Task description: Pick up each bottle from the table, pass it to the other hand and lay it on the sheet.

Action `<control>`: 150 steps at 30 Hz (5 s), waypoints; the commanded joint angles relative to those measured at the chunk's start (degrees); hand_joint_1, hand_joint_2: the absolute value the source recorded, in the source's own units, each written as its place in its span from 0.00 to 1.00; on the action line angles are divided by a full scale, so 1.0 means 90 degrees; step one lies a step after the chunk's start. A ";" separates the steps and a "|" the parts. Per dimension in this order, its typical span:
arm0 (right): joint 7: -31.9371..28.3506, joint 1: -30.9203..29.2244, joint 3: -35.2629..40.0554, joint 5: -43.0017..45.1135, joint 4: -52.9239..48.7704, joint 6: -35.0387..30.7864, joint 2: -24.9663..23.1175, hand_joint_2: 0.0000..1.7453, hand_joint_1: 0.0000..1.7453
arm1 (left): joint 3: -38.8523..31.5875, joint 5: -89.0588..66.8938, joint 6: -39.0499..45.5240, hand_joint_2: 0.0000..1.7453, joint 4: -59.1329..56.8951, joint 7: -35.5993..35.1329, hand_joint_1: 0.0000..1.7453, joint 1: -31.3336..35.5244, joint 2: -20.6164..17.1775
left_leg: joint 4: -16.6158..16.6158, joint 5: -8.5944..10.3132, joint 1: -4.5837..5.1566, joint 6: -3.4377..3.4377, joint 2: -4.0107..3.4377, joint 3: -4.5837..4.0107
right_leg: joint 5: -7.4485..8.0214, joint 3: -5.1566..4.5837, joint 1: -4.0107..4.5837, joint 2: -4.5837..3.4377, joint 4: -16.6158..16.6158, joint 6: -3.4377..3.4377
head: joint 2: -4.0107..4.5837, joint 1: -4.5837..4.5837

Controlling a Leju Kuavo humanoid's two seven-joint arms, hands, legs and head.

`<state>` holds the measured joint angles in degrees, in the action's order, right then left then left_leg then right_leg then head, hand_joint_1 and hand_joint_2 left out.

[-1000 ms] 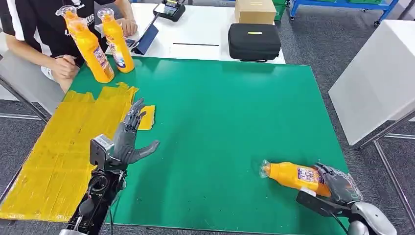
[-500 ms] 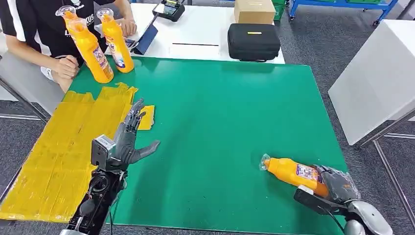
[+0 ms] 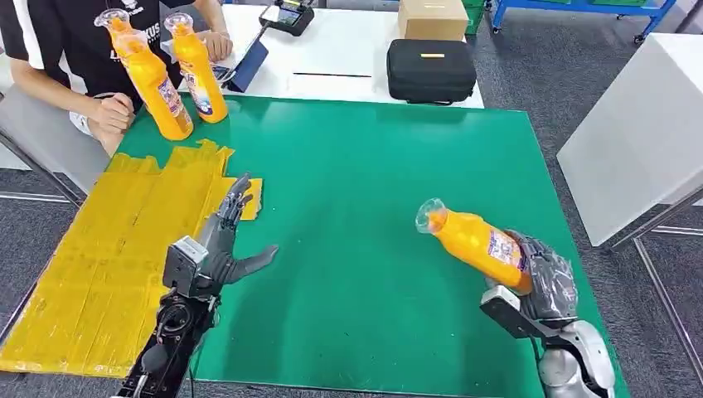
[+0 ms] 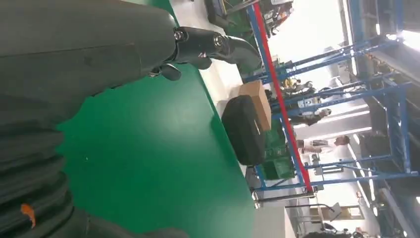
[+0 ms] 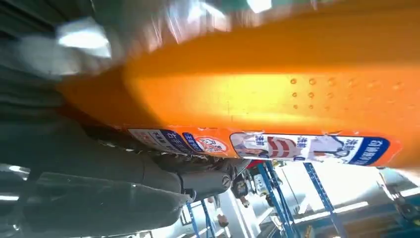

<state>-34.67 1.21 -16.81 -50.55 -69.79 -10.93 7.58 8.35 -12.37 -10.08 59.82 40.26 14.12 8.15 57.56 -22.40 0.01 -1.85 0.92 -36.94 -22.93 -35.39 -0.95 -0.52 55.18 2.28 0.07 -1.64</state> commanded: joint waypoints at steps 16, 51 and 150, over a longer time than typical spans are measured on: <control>-0.0593 -0.1591 0.0845 0.2235 0.1160 -0.0231 -0.1643 1.00 1.00 | 0.0312 0.0031 -0.0687 1.00 -0.0309 -0.0258 0.00 0.0607 0.0219 | 0.0003 -0.0023 -0.0007 0.0017 -0.0049 0.0053 | -0.0011 0.0035 0.0009 -0.0033 0.0002 -0.0017 | 0.0000 0.0000; 0.0307 -0.3356 0.2603 0.4057 0.3160 0.0935 -0.2461 1.00 1.00 | 0.0773 0.0974 -0.1136 1.00 -0.1127 -0.1184 0.00 0.1356 0.0482 | 0.0008 -0.0016 -0.0002 0.0011 -0.0033 0.0040 | -0.0012 0.0026 0.0003 -0.0020 0.0012 -0.0015 | 0.0000 0.0000; 0.0503 -0.2035 0.4374 0.3068 0.0634 0.0118 -0.2005 1.00 0.00 | 0.0256 0.0577 0.2734 1.00 -0.1097 -0.0890 1.00 0.1321 0.0132 | 0.0005 -0.0017 -0.0007 0.0013 -0.0001 0.0044 | -0.0024 0.0037 0.0006 0.0012 0.0010 -0.0017 | 0.0000 0.0002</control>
<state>-31.12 -19.92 22.32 -23.12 -54.04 -9.27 -13.86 10.16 2.17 1.38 49.57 32.00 24.27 11.50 57.56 -22.33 -0.04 -1.85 0.90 -36.95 -22.90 -35.48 -0.94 -0.55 55.22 2.26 0.07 -1.62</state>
